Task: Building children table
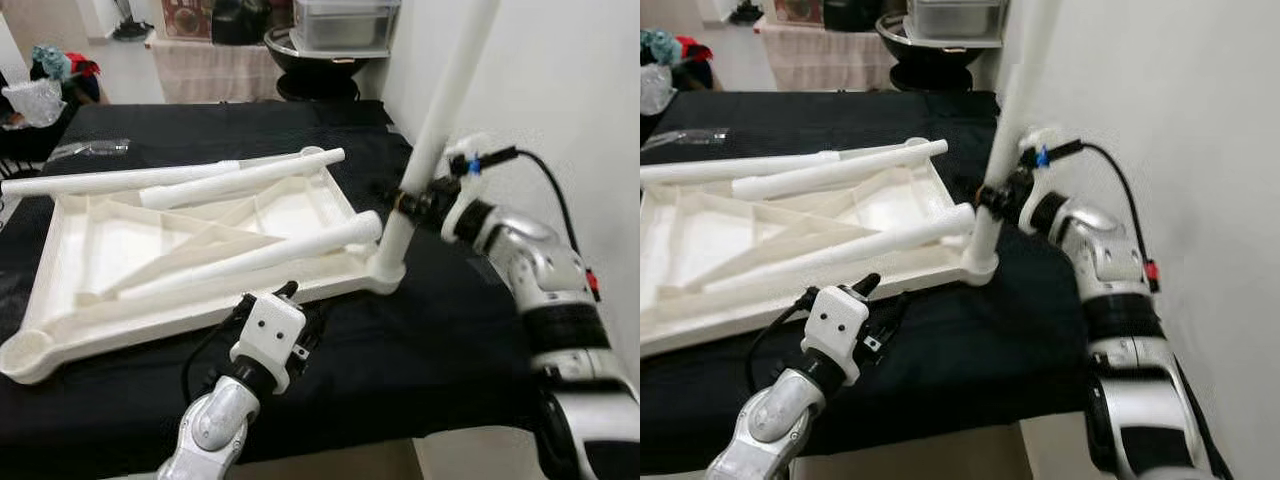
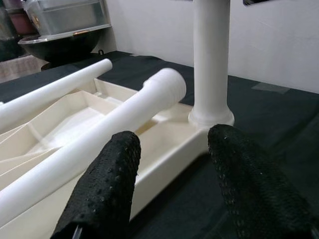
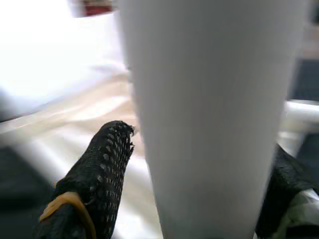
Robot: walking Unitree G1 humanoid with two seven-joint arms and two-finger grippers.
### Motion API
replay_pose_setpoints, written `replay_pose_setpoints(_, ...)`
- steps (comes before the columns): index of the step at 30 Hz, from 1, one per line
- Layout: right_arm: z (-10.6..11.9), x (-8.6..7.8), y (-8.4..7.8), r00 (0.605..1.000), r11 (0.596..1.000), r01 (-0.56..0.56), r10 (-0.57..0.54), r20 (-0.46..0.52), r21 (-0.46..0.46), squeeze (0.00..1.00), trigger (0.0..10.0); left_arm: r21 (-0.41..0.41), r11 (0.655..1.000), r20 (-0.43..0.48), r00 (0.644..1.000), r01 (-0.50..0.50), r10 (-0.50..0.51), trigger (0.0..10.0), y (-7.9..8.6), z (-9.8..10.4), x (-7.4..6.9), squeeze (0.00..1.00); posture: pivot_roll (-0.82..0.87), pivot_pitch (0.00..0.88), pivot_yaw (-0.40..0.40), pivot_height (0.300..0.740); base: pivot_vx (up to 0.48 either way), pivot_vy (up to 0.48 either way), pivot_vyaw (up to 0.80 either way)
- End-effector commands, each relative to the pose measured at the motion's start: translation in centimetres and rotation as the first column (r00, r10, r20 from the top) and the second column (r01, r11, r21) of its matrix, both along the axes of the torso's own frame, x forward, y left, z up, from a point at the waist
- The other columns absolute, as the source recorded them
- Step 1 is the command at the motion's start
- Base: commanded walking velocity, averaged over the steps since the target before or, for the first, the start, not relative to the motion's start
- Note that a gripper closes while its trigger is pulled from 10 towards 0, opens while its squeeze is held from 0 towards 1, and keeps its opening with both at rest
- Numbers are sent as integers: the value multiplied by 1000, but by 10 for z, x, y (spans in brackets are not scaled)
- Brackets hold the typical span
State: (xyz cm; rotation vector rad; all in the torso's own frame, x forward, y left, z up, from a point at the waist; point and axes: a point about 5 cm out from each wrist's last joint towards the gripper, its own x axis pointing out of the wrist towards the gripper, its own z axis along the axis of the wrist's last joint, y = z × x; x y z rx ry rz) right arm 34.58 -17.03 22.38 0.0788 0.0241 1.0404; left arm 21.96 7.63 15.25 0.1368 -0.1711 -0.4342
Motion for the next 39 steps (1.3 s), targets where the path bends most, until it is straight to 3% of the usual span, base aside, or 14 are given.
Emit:
replay_pose_setpoints(1, 6, -10, 11, 984, 983, -177, 177, -1, 47, 0, 10000, -1, 1000, -11, 1000, -1, 1, 10000, 0, -2, -1, 0, 41, 23, -74, 740, 0, 0, 0)
replay_pose_setpoints(9, 11, 2, 28, 974, 974, -225, 223, 51, 34, 0, 10000, 1, 1000, -12, 1000, -1, 1, 10000, 0, -2, -3, 0, 54, 14, -73, 740, 0, 0, 0)
replay_pose_setpoints(10, 10, 4, 31, 974, 975, -221, 220, 58, 27, 0, 2275, 3, 1000, -12, 1000, 0, 0, 10000, 0, -2, -3, 0, 54, 14, -73, 740, 0, 0, 0)
replay_pose_setpoints(11, 10, 4, 31, 974, 975, -221, 220, 58, 27, 0, 2275, 3, 1000, -12, 1000, 0, 0, 10000, 0, -2, -3, 0, 54, 14, -73, 740, 0, 0, 0)
replay_pose_setpoints(12, 8, 3, 35, 970, 972, -235, 234, 61, 15, 0, 0, 4, 1000, -11, 1000, -3, 3, 10000, 1, -2, -3, 0, 56, 10, -76, 740, 0, 0, 0)
replay_pose_setpoints(19, 1, 2, 32, 978, 979, -204, 204, 46, -14, 0, 0, 6, 1000, -13, 1000, -4, 4, 10000, 2, -3, -3, 0, 50, 4, -73, 740, 0, 0, 0)
replay_pose_setpoints(26, 7, 39, 15, 946, 950, 313, -313, 89, 13, 0, 0, 7, 1000, -12, 1000, 3, -3, 10000, 1, -3, -2, 0, 44, 3, -71, 740, 0, 0, 0)
replay_pose_setpoints(27, 5, 54, -5, 789, 790, 613, -613, 31, -2, 0, 0, 6, 1000, -11, 1000, 5, -5, 10000, 0, -3, -2, 0, 44, 3, -71, 740, 0, 0, 0)
replay_pose_setpoints(28, 3, 57, -13, 715, 714, 699, -699, 25, -24, 0, 0, 6, 1000, -11, 1000, 6, -6, 10000, 0, -3, -2, 0, 44, 3, -71, 740, 0, 0, 0)
replay_pose_setpoints(30, 3, 57, -13, 715, 714, 699, -699, 25, -24, 0, 0, 6, 1000, -11, 1000, 6, -6, 10000, 0, -3, -2, 0, 44, 3, -71, 740, 0, 0, 0)
replay_pose_setpoints(31, 0, 59, -26, 607, 607, 794, -794, -3, -48, 0, 0, 5, 1000, -12, 1000, 7, -7, 10000, -1, -3, -2, 0, 41, 9, -71, 740, 0, 0, 0)
replay_pose_setpoints(32, 0, 59, -26, 607, 607, 794, -794, -3, -48, 0, 0, 5, 1000, -12, 1000, 7, -7, 10000, -1, -3, -2, 0, 41, 9, -71, 740, 0, 0, 0)
replay_pose_setpoints(36, -12, 48, -65, 142, 143, 982, -990, -19, -120, 0, 0, 5, 1000, -12, 1000, 6, -6, 10000, -1, -3, -1, 0, 43, 14, -72, 740, 0, 0, 0)
replay_pose_setpoints(39, -13, 42, -68, 19, 23, 994, -999, -30, -109, 0, 0, 5, 1000, -12, 1000, 4, -4, 10000, 0, -3, -1, 0, 43, 14, -72, 740, 0, 0, 0)
